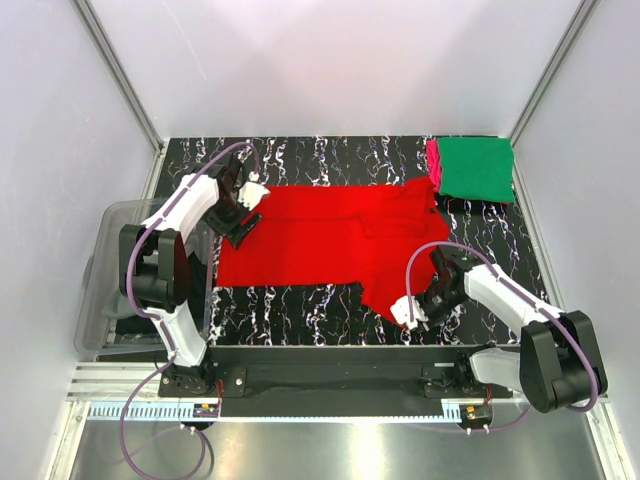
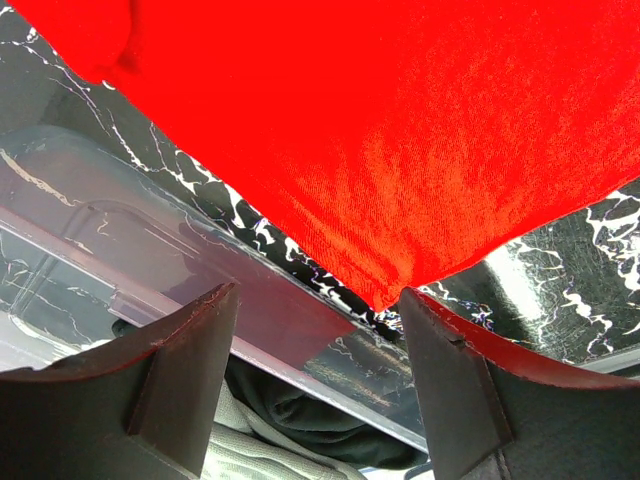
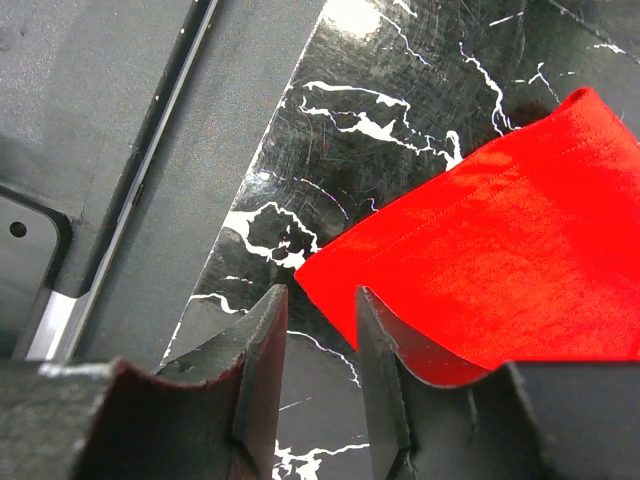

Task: Fold and stack the t-shirts
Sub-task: Fold the tshirt

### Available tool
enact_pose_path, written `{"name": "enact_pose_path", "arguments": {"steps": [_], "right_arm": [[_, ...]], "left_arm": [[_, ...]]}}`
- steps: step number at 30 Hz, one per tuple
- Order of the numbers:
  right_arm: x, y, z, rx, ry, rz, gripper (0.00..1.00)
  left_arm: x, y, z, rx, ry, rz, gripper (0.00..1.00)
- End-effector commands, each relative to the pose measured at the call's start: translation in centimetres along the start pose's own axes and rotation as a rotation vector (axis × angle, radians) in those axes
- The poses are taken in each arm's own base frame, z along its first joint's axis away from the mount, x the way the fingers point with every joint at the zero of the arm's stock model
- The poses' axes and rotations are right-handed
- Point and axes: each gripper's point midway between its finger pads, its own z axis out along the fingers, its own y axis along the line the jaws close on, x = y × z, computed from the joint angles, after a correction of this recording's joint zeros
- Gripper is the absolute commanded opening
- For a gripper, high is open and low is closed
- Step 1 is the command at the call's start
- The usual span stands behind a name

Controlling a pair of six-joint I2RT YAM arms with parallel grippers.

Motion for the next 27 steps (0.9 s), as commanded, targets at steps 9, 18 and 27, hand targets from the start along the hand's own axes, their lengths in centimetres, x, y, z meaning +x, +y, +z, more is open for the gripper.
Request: {"name": "enact_pose_path", "arguments": {"steps": [9,18,27], "right_arm": [[0.3,-0.3,0.9,-0.029,0.015,-0.082,0.42],[1.5,0.1,1.7,-0.062,0.065,-0.061,0.33],[1.3,-1.6,0.8,0.019,0.106,-0.021,0.00]], "left_arm": [[-0.9,0.8,-0.6,-0.051,-0.016,0.017,0.72],[-1.7,0.6,-0.6,-0.055,-0.013,0.069,0.72],[-0.5,0.0,-0.9,-0.023,0.046,0.320,0.72]]}}
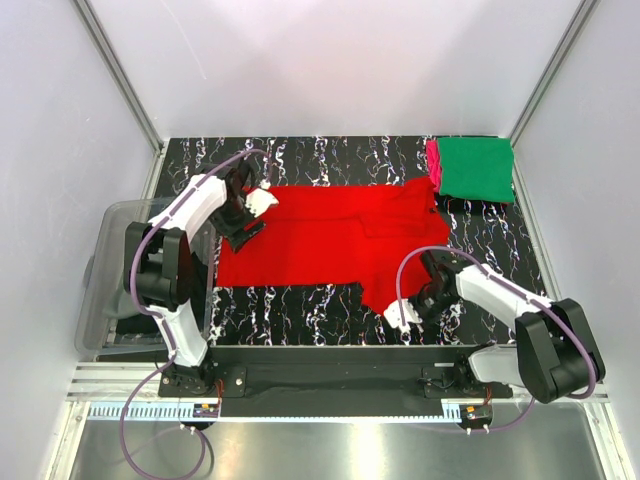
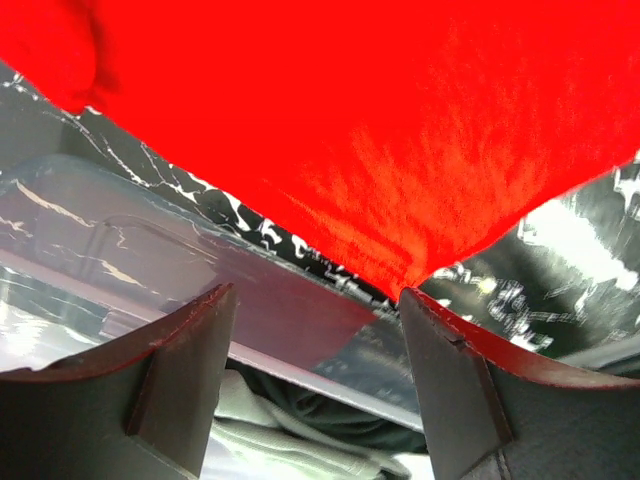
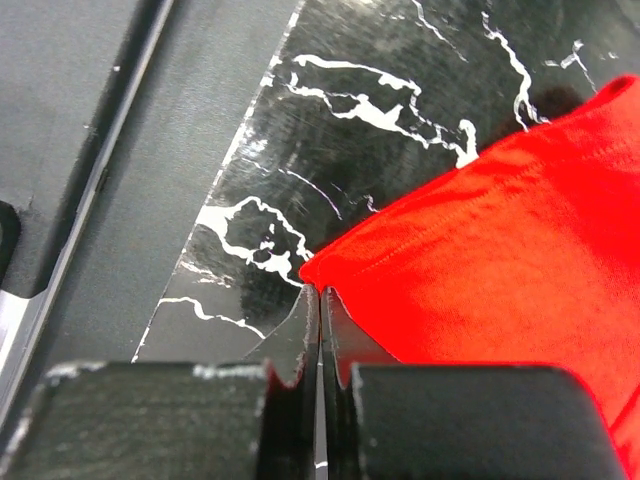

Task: Fold and stack the t-shirts
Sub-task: Fold the tshirt

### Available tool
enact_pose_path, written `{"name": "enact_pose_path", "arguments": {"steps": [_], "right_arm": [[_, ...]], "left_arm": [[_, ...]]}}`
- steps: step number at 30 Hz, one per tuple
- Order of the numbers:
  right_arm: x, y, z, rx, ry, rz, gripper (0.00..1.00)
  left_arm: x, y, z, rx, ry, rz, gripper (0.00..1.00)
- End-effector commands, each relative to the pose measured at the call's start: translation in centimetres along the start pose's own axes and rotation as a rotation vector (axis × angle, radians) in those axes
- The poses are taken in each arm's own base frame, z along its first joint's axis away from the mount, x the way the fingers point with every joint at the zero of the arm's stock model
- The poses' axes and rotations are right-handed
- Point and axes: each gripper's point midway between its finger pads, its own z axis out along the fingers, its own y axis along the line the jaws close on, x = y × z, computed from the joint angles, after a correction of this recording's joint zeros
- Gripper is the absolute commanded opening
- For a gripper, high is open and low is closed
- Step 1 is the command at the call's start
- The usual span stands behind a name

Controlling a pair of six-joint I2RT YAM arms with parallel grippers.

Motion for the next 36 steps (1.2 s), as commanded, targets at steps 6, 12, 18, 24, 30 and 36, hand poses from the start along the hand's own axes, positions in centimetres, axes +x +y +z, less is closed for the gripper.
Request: {"name": "enact_pose_path", "arguments": {"steps": [6,12,18,24,30,36], "right_arm": [[-0.3,-1.6,-2.4,0.127,0.066,0.116,0.00],[0.1,-0.4,-2.4,0.135,0.095,0.159,0.00],[0.6,0.0,-2.7,0.137,0.129,0.193,0.00],[1.0,-0.1,-3.0,0.143,0.157,0.222,0.00],[0.9,-0.3,-3.1,0.146,0.152,0.248,0.00],[1.0,-0.1,-3.1,0.145,0.157,0.259,0.00]], "left_arm": [[2.9,-0.8,-0.9,0.044,0.075,0.444,0.72],[4.6,-2.0,1.2,0.107,0.160,0.516,0.66],[5.5,-3.9,2.6,0.172,0.203,0.549,0.65],[6.1,-6.0,3.9,0.208,0.237,0.594,0.65],[6.7,-6.0,5.5,0.159,0.271,0.598,0.64],[6.6,-4.8,6.4,0.067,0.275,0.578,0.61]]}}
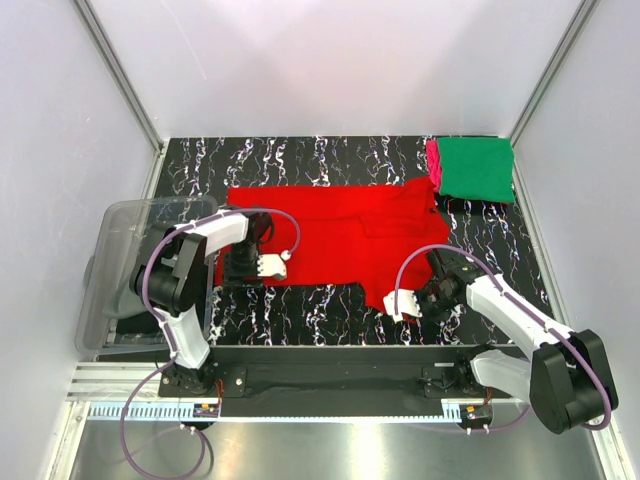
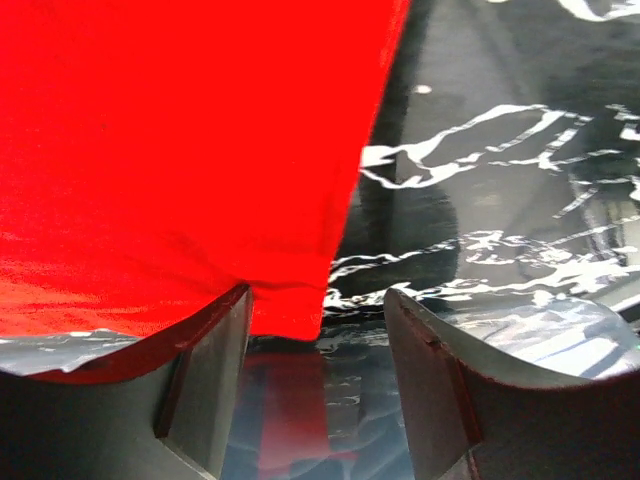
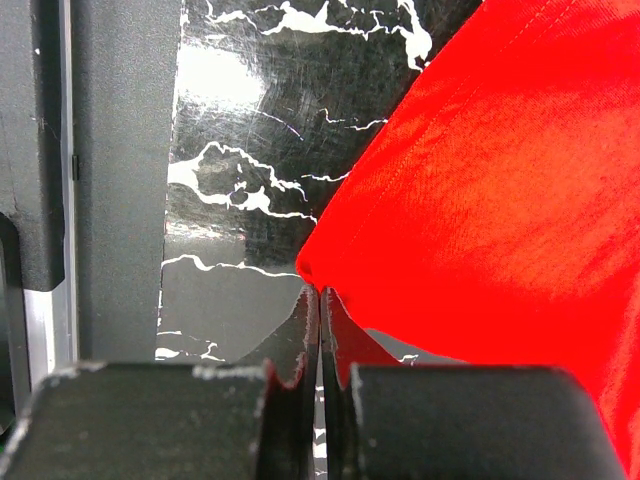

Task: Fold and stack the t-shirts
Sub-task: Fold the tshirt

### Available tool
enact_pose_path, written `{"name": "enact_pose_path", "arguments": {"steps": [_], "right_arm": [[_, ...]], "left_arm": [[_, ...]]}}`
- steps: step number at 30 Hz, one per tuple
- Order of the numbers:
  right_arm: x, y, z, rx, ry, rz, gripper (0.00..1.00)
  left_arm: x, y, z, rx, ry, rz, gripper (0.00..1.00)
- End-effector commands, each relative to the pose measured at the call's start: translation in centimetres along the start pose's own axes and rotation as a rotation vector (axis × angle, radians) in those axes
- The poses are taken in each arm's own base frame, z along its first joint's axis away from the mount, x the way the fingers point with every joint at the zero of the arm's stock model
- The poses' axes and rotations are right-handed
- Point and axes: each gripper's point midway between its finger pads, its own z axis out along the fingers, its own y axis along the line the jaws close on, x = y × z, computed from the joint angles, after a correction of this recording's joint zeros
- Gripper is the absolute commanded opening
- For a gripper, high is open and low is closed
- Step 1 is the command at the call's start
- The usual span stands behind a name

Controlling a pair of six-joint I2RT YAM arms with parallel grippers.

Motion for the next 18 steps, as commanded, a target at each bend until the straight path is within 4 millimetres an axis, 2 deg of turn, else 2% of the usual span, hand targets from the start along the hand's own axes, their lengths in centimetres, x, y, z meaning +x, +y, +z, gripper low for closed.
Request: {"name": "enact_pose_path", "arguments": {"steps": [1,5,7,9,10,13,16,18], "right_arm": [[-0.2,-0.1,-0.3,0.003,0.005,0.015,0.00],[-0.1,0.0,-0.3,0.001,0.008,0.020,0.00],[0.1,0.0,-0.3,-0.002,0.018,0.023,0.00],[0.2,0.1,-0.3,-0.002,0.026,0.027,0.00],[0.3,0.1,-0.3,0.000,0.032,0.032,0.00],[0.5,0.3,-0.4,0.006,0.037,0.044,0.00],[0.6,0.4,-0.6,0.022,0.047,0.057,0.00],[0.8,0.6,-0.6,0.026,0.056,0.068,0.00]], "left_arm": [[0.0,2.0,0.0,-0.096,0.011,-0.031,0.61],[0.6,2.0,0.7,-0.113,0.044,-0.041,0.58],[0.7,2.0,0.9,-0.115,0.048,-0.043,0.51],[0.9,1.5,1.3,-0.102,0.053,-0.048,0.41],[0.9,1.3,1.5,-0.094,0.057,-0.048,0.27],[1.0,1.0,1.7,-0.084,0.057,-0.055,0.07],[0.7,0.8,1.6,-0.086,0.047,-0.055,0.05],[0.5,0.5,1.4,-0.086,0.042,-0.041,0.10]]}}
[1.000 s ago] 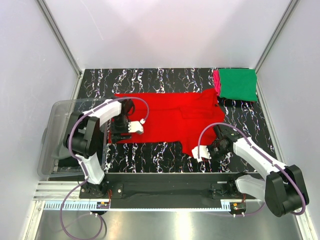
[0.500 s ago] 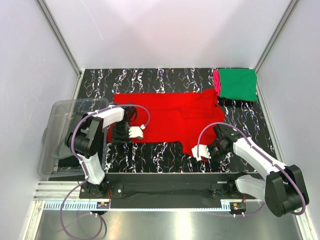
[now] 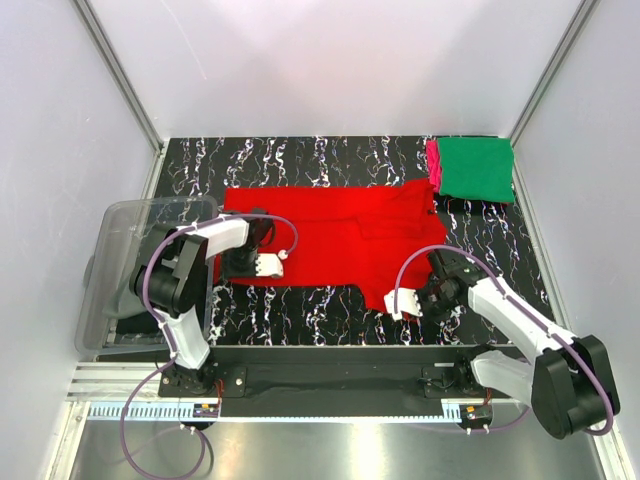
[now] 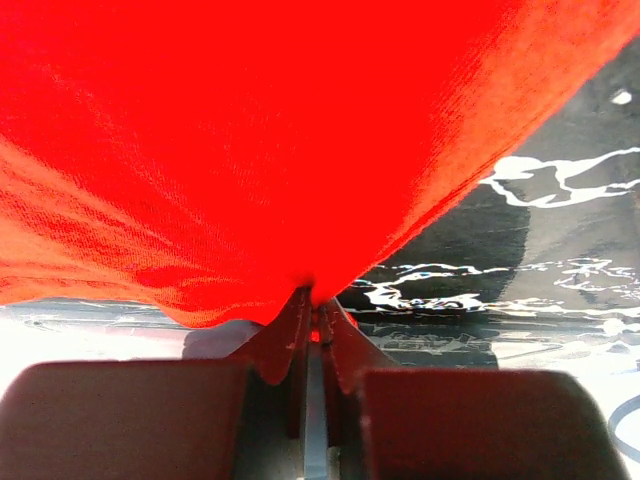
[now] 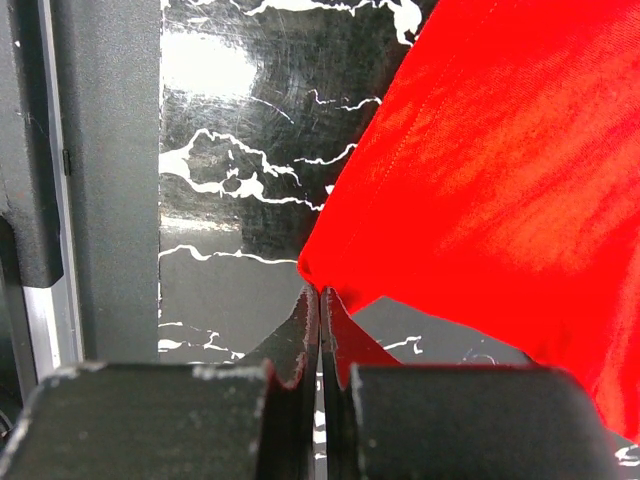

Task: Fold and stack the t-shirts
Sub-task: Fold the tshirt

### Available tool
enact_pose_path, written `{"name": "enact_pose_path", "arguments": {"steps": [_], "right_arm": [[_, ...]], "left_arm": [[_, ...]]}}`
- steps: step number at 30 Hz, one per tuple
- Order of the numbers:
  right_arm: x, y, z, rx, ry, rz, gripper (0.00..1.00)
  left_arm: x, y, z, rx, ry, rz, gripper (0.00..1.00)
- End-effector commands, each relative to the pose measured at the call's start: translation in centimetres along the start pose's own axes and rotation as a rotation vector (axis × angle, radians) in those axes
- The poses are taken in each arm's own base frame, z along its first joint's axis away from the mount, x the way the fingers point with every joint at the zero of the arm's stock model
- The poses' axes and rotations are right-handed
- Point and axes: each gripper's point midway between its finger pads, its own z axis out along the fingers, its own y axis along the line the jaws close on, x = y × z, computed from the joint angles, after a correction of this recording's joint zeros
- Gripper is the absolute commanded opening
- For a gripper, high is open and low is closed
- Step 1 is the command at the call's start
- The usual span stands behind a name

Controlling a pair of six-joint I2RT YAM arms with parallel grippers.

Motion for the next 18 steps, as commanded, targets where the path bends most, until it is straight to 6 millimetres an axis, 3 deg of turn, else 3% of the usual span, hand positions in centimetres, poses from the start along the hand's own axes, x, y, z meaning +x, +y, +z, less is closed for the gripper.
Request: {"name": "enact_pose_path", "arguments": {"steps": [1,4,13,18], "right_arm": [[0.5,0.7,-0.4,0.009,0.030,0.036,0.00],[0.8,0.9,-0.5,0.024,0.046,0.060,0.00],[3.4,-0.3,-2.9,0.155,0.107,0.183,0.00],[3.2,-3.7,-5.4,0.271,0.068,0.257,0.00]], "left_arm": [[-0.6,-2.0,0.7,0.058,-0.038,0.013,0.13],[-1.0,-2.5,0.4,0.055,-0.043,0.033,0.00],[-2.9,-2.5,-2.5,0.029,-0.110,0.056,0.00],[-3.3,-2.1,-4.3,0.009,-0.145,0.038,0.00]]}}
